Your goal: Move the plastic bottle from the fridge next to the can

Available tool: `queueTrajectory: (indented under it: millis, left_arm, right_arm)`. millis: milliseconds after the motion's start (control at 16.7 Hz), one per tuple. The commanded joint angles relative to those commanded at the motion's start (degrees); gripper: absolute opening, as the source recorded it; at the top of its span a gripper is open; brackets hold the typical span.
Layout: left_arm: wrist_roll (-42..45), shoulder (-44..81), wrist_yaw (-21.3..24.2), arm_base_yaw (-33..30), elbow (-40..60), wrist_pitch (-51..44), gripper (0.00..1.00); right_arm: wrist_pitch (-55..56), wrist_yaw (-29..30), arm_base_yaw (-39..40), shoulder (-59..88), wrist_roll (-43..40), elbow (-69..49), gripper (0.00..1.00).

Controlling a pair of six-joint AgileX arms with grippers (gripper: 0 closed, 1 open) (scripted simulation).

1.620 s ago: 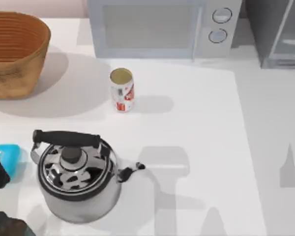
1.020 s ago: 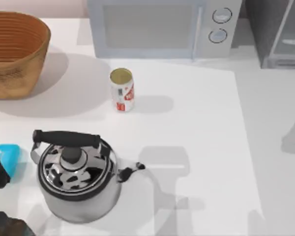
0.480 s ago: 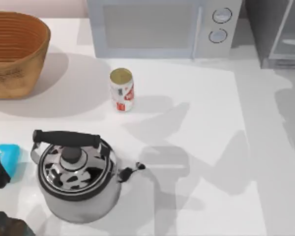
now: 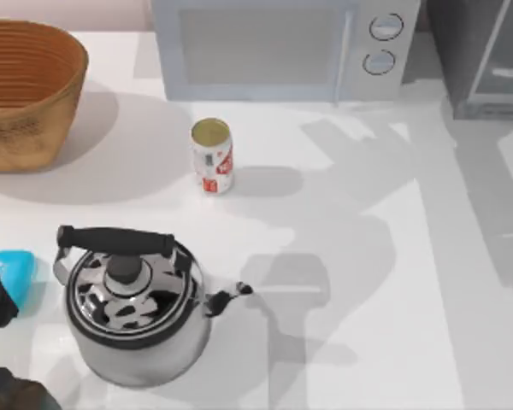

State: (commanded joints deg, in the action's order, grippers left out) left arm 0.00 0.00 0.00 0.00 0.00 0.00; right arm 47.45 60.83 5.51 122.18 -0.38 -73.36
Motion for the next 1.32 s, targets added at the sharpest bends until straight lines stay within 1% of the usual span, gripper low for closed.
queueTrajectory:
  millis: [240,420,720,1140,1320]
  left_arm:
    - [0.0,0.0,0.0,0.0,0.0,0.0,1.0]
    - [0.0,0.0,0.0,0.0,0.0,0.0,1.0]
    - [0.0,0.0,0.0,0.0,0.0,0.0,1.0]
    - [0.0,0.0,0.0,0.0,0.0,0.0,1.0]
    - [0.0,0.0,0.0,0.0,0.0,0.0,1.0]
  right_arm:
    - [5.3,6.1,0.5,12.2,0.2,-7.8,1.0]
    - [6.6,7.5,0.6,14.9,0.3,-9.7,1.0]
    - [6.4,7.2,0.2,14.9,0.3,-9.7,1.0]
    - [2.5,1.7,-5.2,19.0,0.2,-18.1,1.0]
    - [2.1,1.2,-5.7,19.4,0.2,-18.9,1.0]
